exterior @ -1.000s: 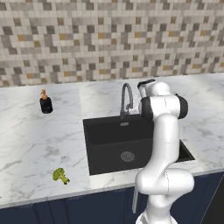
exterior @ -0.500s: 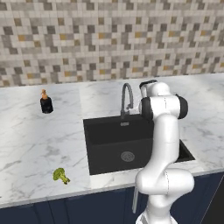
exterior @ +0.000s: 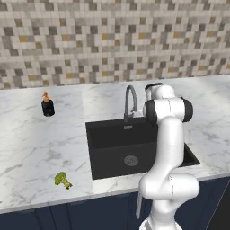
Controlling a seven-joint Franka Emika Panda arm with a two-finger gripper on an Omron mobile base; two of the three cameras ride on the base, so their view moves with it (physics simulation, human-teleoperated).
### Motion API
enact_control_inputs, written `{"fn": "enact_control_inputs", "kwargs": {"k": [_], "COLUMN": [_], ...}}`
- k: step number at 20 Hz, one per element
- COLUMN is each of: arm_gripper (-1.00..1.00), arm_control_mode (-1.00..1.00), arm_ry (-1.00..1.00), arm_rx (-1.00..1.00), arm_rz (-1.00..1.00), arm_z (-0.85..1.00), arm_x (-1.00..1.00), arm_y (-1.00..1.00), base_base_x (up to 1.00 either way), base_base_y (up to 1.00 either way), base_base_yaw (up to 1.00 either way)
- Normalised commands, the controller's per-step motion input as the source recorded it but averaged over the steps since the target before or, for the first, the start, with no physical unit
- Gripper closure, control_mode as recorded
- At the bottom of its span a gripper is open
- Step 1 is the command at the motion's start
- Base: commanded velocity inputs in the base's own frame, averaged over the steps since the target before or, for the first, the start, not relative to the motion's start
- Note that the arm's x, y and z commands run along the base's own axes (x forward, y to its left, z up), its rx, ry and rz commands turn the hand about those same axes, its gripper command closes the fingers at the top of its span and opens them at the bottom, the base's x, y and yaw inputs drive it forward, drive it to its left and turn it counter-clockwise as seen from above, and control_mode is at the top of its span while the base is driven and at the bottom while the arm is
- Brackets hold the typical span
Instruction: Turn on the sink faucet. Then move the broccoli from the counter to the sink. Turn off the sink. Move the vegetable from the sink to the pot next to the stove. Finally move the pot to the front left burner.
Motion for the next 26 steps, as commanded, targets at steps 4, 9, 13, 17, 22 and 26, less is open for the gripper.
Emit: {"fn": "enact_control_inputs", "kwargs": {"k": [4,9,13,17,22,26], "arm_gripper": [1.0,1.0,1.0,1.0,-1.0,-1.0], "arm_control_mode": [-1.0,-1.0,-1.0,-1.0,-1.0,-1.0], "arm_ry": [0.0,-0.01,-0.03,-0.01,-0.07,-0.13], "arm_rx": [0.01,0.01,0.03,0.02,0.02,0.01], "arm_rz": [-0.05,-0.04,-0.02,-0.02,-0.02,-0.06], "arm_z": [-0.64,-0.67,-0.61,-0.62,0.03,0.49], "arm_x": [-0.05,-0.13,-0.2,-0.2,-0.15,-0.27], "arm_y": [-0.54,-0.51,-0.46,-0.42,-0.19,-0.28], "base_base_x": [0.0,0.0,0.0,0.0,0.0,0.0], "base_base_y": [0.0,0.0,0.0,0.0,0.0,0.0], "base_base_yaw": [0.0,0.0,0.0,0.0,0.0,0.0]}}
